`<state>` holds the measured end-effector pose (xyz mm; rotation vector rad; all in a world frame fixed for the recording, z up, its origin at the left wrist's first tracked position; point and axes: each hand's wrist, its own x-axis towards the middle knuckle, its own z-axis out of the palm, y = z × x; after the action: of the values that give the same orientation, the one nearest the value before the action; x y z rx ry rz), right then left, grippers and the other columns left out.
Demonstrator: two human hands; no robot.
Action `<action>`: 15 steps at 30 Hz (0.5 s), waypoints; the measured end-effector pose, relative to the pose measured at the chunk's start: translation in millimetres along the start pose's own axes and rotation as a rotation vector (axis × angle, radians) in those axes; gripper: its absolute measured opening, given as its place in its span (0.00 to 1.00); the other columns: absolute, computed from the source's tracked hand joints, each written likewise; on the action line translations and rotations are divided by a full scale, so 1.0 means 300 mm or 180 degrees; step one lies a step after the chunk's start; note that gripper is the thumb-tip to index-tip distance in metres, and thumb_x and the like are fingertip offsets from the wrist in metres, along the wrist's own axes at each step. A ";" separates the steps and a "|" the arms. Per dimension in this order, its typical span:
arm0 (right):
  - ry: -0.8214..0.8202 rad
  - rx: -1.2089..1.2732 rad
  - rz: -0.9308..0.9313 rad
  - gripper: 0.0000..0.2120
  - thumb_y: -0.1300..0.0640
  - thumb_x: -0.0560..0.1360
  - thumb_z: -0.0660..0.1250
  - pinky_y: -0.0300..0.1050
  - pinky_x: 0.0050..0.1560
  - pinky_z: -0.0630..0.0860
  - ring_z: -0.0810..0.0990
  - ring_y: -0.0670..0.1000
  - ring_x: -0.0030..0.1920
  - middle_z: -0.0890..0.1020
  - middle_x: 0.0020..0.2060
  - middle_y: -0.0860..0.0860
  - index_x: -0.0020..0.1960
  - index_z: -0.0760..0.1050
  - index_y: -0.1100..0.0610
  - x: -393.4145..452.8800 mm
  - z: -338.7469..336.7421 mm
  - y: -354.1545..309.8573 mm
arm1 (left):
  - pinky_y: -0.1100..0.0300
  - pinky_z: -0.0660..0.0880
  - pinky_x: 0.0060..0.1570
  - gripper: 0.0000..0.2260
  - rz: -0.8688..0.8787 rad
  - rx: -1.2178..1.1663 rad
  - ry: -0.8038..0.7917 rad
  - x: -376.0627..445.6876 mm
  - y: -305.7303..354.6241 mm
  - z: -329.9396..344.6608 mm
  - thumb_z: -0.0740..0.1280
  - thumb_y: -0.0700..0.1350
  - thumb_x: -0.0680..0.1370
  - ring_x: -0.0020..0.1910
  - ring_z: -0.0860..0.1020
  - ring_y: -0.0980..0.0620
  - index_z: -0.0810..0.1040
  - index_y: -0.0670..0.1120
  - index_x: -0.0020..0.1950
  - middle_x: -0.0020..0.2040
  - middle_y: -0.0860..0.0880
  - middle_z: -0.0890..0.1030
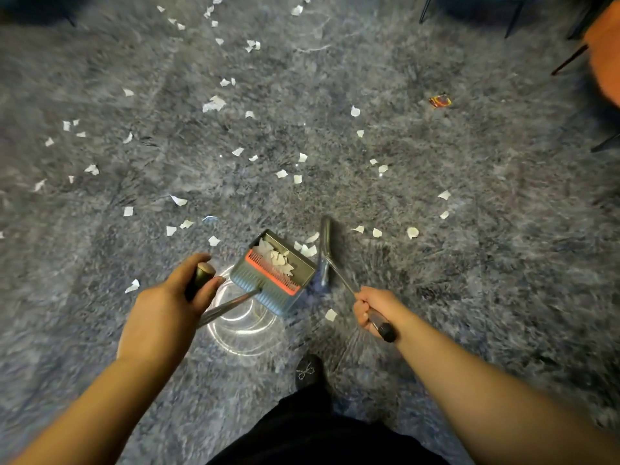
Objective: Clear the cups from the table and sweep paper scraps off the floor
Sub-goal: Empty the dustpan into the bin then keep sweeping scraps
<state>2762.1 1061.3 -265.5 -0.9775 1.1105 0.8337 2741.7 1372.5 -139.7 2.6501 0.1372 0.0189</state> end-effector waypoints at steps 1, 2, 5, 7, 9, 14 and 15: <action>-0.0002 -0.0012 -0.0056 0.23 0.64 0.82 0.52 0.29 0.18 0.58 0.62 0.44 0.14 0.65 0.16 0.49 0.76 0.57 0.54 0.001 0.008 -0.012 | 0.56 0.73 0.34 0.16 -0.0015 -0.0022 0.0002 0.009 -0.004 -0.002 0.71 0.54 0.75 0.36 0.82 0.42 0.76 0.56 0.62 0.39 0.46 0.84; -0.0007 -0.0022 -0.0118 0.23 0.65 0.82 0.51 0.29 0.18 0.59 0.62 0.44 0.14 0.65 0.17 0.49 0.75 0.58 0.52 -0.004 0.013 -0.017 | 0.57 0.73 0.33 0.16 -0.0026 -0.0043 -0.0001 0.014 -0.004 -0.001 0.71 0.54 0.75 0.36 0.82 0.42 0.75 0.57 0.61 0.38 0.46 0.84; 0.0098 -0.0110 -0.0273 0.22 0.65 0.82 0.51 0.29 0.18 0.60 0.63 0.44 0.15 0.65 0.19 0.50 0.74 0.59 0.52 -0.029 -0.013 -0.016 | 0.60 0.68 0.31 0.15 -0.0080 -0.0126 -0.0044 0.029 0.002 0.008 0.70 0.55 0.74 0.35 0.82 0.43 0.74 0.59 0.60 0.37 0.49 0.83; 0.0192 -0.0094 -0.0386 0.22 0.66 0.82 0.52 0.30 0.18 0.60 0.63 0.45 0.15 0.65 0.21 0.51 0.74 0.59 0.53 -0.054 -0.051 -0.018 | 0.60 0.69 0.31 0.15 -0.0047 -0.0198 -0.0081 0.042 0.016 0.020 0.67 0.59 0.74 0.32 0.80 0.46 0.73 0.61 0.60 0.34 0.52 0.81; 0.0294 -0.0005 -0.0421 0.19 0.67 0.82 0.53 0.31 0.18 0.60 0.63 0.45 0.15 0.66 0.19 0.51 0.68 0.62 0.50 -0.075 -0.103 -0.030 | 0.62 0.68 0.28 0.15 0.0007 -0.0226 -0.0106 0.062 0.045 0.037 0.64 0.61 0.73 0.28 0.73 0.52 0.73 0.61 0.59 0.30 0.57 0.75; 0.0473 0.0009 -0.0320 0.13 0.64 0.82 0.51 0.29 0.17 0.58 0.61 0.45 0.13 0.65 0.16 0.50 0.40 0.63 0.57 -0.133 -0.260 -0.101 | 0.59 0.69 0.30 0.15 0.0108 -0.0181 -0.0235 0.118 0.145 0.097 0.69 0.56 0.76 0.32 0.79 0.44 0.74 0.58 0.61 0.33 0.49 0.80; 0.0494 0.0031 -0.0313 0.13 0.64 0.82 0.51 0.29 0.16 0.58 0.61 0.45 0.13 0.65 0.16 0.50 0.39 0.62 0.57 -0.143 -0.291 -0.122 | 0.57 0.71 0.30 0.15 0.0143 -0.0173 -0.0250 0.127 0.165 0.110 0.69 0.55 0.76 0.34 0.81 0.42 0.74 0.57 0.62 0.34 0.48 0.81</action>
<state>2756.1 964.1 -229.1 -1.0942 1.1874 0.6812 2785.6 1317.4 -146.1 2.5948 0.0504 -0.0657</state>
